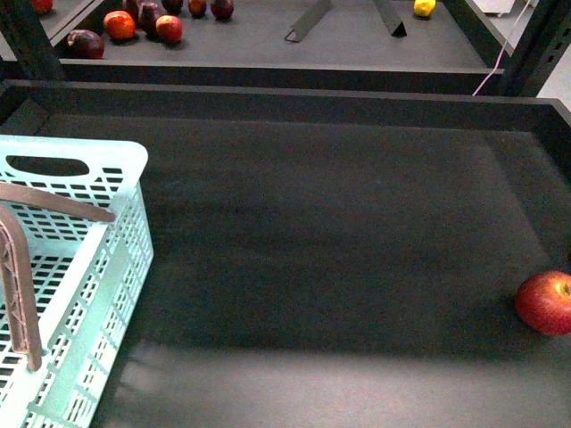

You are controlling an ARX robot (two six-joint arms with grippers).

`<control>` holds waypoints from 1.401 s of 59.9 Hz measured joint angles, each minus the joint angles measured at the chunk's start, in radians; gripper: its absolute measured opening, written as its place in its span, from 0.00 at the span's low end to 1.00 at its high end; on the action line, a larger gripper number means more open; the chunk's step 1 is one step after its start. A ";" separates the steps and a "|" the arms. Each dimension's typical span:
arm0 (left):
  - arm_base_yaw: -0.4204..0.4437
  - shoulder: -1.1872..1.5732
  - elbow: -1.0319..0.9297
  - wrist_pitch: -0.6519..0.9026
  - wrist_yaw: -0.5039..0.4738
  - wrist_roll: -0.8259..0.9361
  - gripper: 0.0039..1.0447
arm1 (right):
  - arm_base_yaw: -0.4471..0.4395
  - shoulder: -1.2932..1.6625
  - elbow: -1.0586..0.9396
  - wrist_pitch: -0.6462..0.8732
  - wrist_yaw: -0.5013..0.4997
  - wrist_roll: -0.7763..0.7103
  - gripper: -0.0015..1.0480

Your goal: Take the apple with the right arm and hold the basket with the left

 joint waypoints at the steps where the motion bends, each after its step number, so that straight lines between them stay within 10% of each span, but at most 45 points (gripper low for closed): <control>1: 0.000 0.000 0.000 0.000 0.000 0.000 0.94 | 0.000 0.000 0.000 0.000 0.000 0.000 0.92; 50: 0.000 0.000 0.000 0.000 0.000 0.000 0.94 | 0.000 0.000 0.000 0.000 0.000 0.000 0.92; 59: -0.121 0.317 0.146 -0.290 -0.421 -0.354 0.94 | 0.000 -0.001 0.000 0.000 0.000 0.000 0.92; 84: 0.220 0.914 0.334 0.147 0.055 -0.978 0.94 | 0.000 -0.001 0.000 0.000 0.000 0.000 0.92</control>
